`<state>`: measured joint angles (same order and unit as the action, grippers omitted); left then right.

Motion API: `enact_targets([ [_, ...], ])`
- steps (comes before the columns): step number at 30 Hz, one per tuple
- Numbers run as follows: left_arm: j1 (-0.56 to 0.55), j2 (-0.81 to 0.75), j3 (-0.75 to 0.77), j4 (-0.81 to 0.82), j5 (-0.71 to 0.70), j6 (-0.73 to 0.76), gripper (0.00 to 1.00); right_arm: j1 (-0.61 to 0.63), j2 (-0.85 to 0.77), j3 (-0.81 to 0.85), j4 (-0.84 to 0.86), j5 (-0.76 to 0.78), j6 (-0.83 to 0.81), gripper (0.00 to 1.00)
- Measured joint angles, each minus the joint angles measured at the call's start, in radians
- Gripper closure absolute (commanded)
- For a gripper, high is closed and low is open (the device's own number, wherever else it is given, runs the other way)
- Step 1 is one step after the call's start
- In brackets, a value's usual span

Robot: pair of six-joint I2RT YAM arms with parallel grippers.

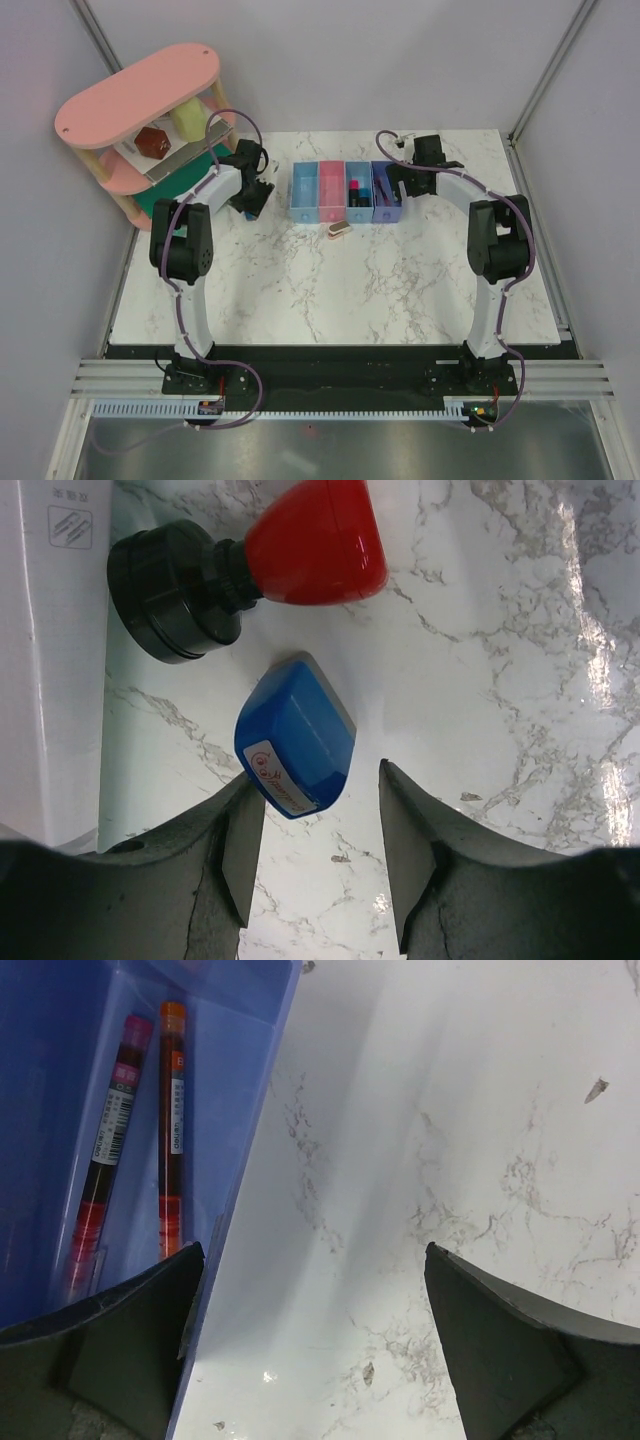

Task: Sort the stationery into containers
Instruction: Move the storage box to the center of the board.

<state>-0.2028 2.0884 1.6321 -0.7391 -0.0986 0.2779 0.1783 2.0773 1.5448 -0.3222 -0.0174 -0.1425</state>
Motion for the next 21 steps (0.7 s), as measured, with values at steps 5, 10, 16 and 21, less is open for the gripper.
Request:
enact_targets([
  [5,0.003,0.017,0.005,0.016,0.0,0.0,0.56,-0.03,-0.004,-0.001,-0.007,0.0,-0.005,0.02],
  [10,0.005,0.032,0.005,0.016,0.0,-0.006,0.77,-0.056,-0.015,-0.013,-0.011,0.0,-0.011,0.02],
  [16,0.005,0.032,0.005,0.018,-0.001,-0.011,0.93,-0.061,-0.043,-0.032,-0.022,-0.01,-0.013,0.02],
  [21,0.005,0.032,0.005,0.018,0.0,-0.011,0.98,-0.061,-0.069,-0.035,-0.033,-0.021,-0.013,0.02],
])
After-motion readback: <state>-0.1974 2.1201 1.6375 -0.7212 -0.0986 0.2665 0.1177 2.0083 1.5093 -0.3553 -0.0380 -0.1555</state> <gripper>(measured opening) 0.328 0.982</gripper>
